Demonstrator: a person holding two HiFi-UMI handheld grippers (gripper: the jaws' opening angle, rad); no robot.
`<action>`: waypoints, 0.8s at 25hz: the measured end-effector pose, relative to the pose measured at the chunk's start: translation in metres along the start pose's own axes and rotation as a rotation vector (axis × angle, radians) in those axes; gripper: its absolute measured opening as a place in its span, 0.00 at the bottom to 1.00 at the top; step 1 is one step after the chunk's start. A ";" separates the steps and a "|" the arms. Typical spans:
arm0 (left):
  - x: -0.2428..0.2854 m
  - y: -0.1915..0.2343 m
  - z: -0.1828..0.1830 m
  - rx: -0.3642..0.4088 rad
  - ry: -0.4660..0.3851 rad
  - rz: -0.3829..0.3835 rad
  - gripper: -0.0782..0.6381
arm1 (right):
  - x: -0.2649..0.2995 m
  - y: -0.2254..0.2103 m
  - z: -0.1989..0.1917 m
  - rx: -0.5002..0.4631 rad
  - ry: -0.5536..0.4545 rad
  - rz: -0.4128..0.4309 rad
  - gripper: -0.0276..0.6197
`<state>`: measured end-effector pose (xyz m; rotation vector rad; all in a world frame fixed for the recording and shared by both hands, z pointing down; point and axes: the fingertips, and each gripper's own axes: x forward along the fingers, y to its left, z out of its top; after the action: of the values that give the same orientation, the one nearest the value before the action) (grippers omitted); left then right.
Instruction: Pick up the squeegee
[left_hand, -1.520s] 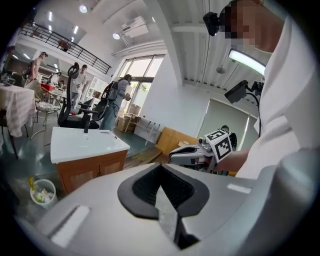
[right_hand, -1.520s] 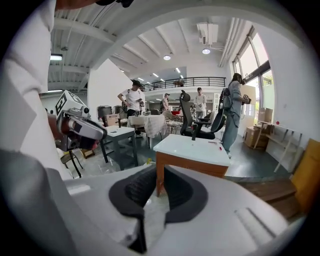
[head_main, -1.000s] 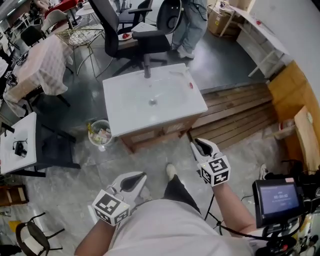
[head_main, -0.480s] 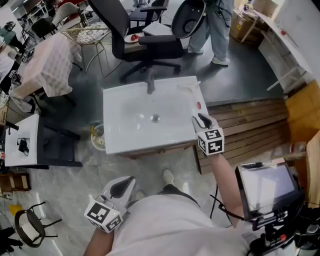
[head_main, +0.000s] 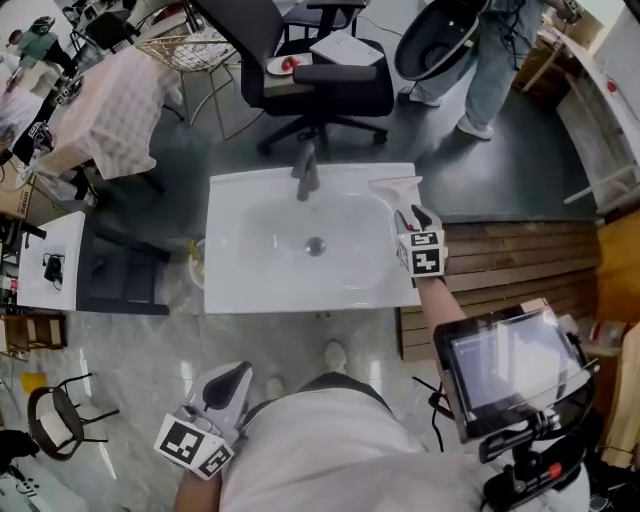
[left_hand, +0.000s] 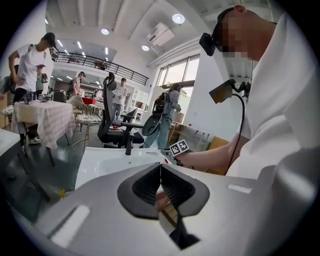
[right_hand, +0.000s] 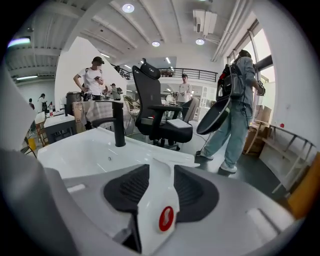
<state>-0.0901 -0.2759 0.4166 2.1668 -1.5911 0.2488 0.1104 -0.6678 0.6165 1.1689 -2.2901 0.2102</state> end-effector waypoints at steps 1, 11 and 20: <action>0.004 0.002 0.001 0.001 0.005 0.014 0.12 | 0.012 -0.005 -0.002 -0.002 0.008 -0.004 0.26; 0.009 0.016 0.009 -0.001 0.030 0.090 0.12 | 0.066 -0.029 -0.020 0.019 0.091 -0.021 0.26; 0.001 0.019 0.014 0.002 0.042 0.107 0.12 | 0.071 -0.033 -0.024 0.034 0.127 -0.056 0.24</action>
<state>-0.1087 -0.2875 0.4088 2.0671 -1.6852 0.3270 0.1133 -0.7284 0.6715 1.1999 -2.1491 0.2953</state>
